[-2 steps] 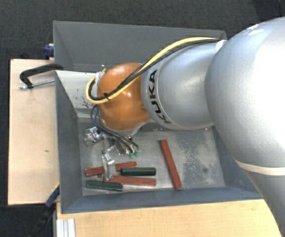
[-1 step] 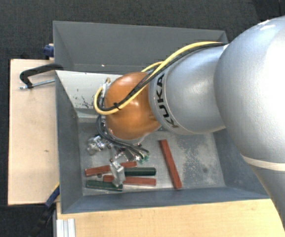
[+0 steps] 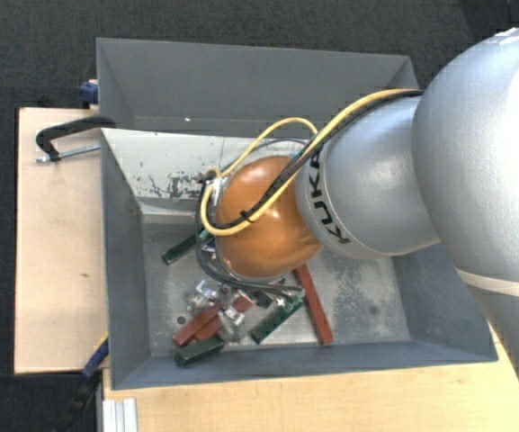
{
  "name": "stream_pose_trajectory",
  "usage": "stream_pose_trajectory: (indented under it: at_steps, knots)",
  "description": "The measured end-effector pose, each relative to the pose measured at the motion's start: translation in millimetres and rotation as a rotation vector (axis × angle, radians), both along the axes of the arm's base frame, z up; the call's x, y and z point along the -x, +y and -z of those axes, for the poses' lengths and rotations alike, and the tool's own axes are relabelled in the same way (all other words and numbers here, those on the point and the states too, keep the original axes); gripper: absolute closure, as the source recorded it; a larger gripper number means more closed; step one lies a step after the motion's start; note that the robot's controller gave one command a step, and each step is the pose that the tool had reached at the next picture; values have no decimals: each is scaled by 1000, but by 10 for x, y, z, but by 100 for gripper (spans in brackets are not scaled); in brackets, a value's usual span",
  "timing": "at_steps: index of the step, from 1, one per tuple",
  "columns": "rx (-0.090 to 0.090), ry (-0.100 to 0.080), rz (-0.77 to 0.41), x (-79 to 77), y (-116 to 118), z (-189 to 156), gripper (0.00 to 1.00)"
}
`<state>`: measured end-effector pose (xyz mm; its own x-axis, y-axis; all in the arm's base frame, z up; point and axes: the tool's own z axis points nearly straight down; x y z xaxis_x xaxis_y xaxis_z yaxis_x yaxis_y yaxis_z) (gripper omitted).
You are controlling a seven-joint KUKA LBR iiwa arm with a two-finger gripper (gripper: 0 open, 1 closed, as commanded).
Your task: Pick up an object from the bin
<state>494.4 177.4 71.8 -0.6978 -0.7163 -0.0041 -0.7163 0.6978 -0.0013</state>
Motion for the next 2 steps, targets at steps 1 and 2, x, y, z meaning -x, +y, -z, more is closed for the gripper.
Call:
stream_pose_trajectory:
  at_steps: [1, 2]
  knots:
    - [0, 1, -1, 3, 3, 2, 100]
    - [-3, -10, 7, -142, -114, -1888, 100]
